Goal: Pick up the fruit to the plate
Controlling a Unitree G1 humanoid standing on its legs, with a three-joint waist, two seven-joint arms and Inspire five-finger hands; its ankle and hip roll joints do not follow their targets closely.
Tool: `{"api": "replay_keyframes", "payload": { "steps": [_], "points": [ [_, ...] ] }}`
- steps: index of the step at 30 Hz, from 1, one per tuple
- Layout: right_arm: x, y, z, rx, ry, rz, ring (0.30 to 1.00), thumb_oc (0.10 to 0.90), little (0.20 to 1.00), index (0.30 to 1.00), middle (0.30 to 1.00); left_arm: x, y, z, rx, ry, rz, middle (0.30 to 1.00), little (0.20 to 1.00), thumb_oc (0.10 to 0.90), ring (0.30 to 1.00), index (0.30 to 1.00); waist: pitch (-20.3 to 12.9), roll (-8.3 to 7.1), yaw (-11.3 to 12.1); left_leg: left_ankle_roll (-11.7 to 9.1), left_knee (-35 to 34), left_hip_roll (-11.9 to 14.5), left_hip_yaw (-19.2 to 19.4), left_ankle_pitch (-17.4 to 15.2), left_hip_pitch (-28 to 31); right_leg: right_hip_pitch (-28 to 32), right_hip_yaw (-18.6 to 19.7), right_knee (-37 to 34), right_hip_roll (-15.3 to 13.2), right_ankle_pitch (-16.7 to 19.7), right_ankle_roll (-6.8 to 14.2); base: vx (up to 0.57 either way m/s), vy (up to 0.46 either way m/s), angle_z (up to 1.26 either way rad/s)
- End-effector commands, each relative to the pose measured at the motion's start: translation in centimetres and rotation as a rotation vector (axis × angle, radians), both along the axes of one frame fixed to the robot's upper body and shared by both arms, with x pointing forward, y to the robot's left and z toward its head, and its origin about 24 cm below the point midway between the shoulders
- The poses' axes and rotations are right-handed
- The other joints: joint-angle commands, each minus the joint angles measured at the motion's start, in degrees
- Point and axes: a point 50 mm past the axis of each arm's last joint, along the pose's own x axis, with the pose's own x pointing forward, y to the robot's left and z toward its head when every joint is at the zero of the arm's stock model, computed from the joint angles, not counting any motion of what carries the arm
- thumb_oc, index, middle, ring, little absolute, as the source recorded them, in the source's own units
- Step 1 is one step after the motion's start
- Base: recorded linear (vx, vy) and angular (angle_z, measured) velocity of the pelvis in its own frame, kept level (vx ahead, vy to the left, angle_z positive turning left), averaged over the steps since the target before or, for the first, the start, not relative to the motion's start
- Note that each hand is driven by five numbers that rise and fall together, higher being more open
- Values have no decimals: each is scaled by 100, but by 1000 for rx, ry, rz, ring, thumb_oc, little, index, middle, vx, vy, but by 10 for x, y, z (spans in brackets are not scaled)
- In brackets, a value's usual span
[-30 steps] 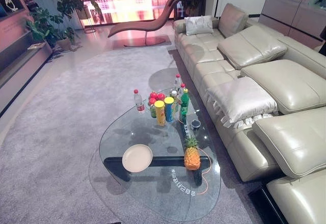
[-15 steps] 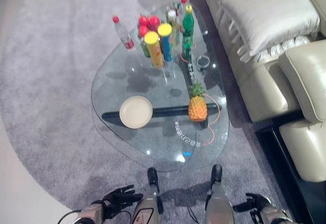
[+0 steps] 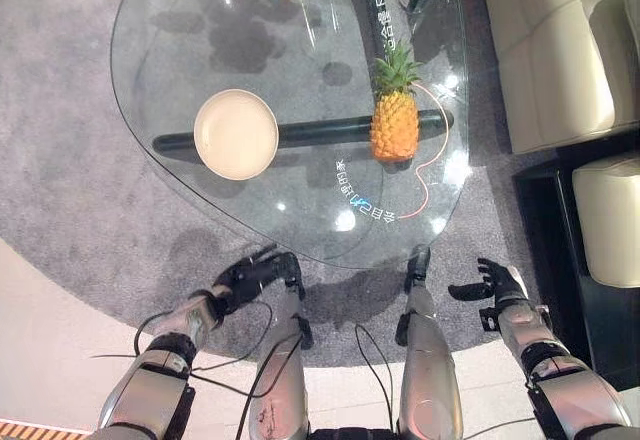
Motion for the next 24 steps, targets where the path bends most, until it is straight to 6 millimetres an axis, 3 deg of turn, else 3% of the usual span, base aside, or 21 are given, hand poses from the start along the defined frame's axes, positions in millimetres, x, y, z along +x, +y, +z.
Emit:
{"api": "replay_keyframes", "payload": {
  "steps": [1, 8, 24],
  "points": [
    [-15, -18, -2, -43, -29, -102, 900, 800, 900, 900, 900, -19, 43, -5, 88, 11, 257, 900, 900, 800, 900, 900, -91, -219, 105, -115, 1437, 124, -603, -683, -1034, -905, 168, 1274, -302, -575, 144, -14, -53, 3],
    [1, -13, 17, -33, -176, -113, 900, 800, 900, 900, 900, -18, 64, 9, 289, -13, 501, 900, 900, 800, 900, 900, -91, -307, 206, -49, 2088, 102, -815, -877, -1640, -1490, 209, 1902, -260, -765, 41, -6, -59, 7],
    [25, -12, 58, -5, -423, -177, 900, 800, 900, 900, 900, -16, 60, 9, 407, 2, 495, 900, 900, 800, 900, 900, -91, -265, 251, -33, 2229, 43, -940, -877, -1997, -1852, 199, 2026, -302, -735, 25, 1, -3, 0]
  ]
}}
